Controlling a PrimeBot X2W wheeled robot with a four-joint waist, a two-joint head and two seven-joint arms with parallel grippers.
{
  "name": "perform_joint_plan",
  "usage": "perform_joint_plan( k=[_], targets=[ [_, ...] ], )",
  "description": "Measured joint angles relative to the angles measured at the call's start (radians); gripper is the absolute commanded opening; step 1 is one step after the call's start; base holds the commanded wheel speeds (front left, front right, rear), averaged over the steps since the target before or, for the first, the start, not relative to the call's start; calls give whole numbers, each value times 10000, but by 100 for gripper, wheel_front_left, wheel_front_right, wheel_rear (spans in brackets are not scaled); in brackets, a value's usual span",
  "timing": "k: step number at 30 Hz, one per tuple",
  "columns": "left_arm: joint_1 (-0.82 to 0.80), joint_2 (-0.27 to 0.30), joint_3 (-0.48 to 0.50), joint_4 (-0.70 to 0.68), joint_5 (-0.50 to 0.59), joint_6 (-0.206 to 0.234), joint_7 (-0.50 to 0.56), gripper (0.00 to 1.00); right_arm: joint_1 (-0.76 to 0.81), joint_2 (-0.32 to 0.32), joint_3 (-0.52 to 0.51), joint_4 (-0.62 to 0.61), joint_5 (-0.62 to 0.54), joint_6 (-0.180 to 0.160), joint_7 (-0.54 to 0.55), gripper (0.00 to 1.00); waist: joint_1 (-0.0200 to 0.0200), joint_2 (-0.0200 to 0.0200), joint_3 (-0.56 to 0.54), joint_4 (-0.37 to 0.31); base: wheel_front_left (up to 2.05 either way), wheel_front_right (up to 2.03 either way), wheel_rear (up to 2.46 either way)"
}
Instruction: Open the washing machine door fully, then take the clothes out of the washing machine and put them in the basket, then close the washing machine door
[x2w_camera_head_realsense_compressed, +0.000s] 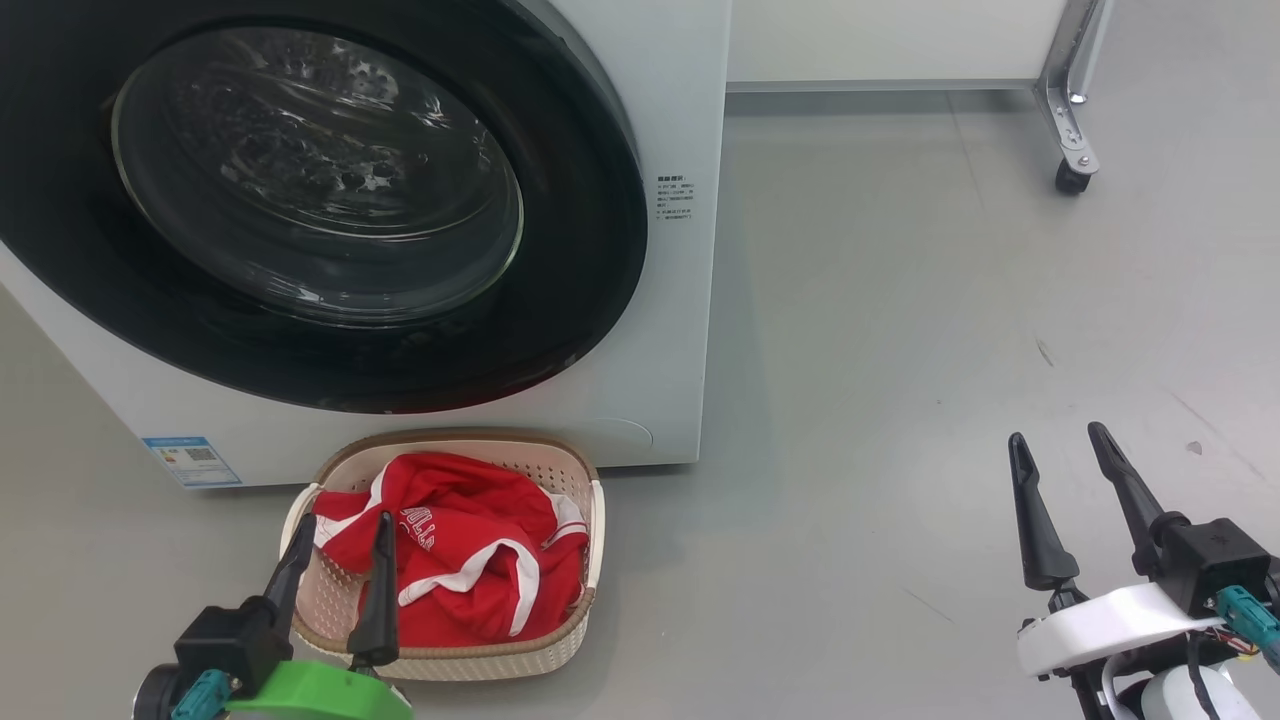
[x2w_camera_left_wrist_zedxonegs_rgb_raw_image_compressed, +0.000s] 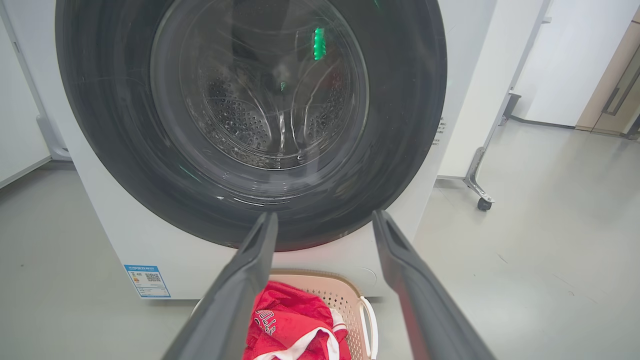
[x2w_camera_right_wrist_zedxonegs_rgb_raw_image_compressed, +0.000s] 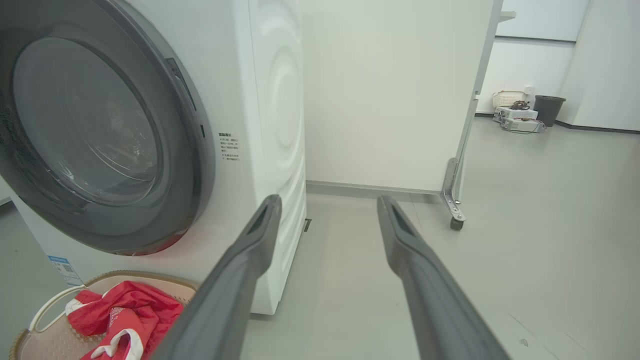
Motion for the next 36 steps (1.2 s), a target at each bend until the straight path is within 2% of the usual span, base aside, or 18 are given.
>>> perform_joint_plan(
  k=[36],
  targets=[
    [84, -2, 79, 69, 0, -8, 0, 100, 123, 125, -98, -113, -65, 2, 0, 100, 0, 0, -63, 33, 0, 0, 0]
  ],
)
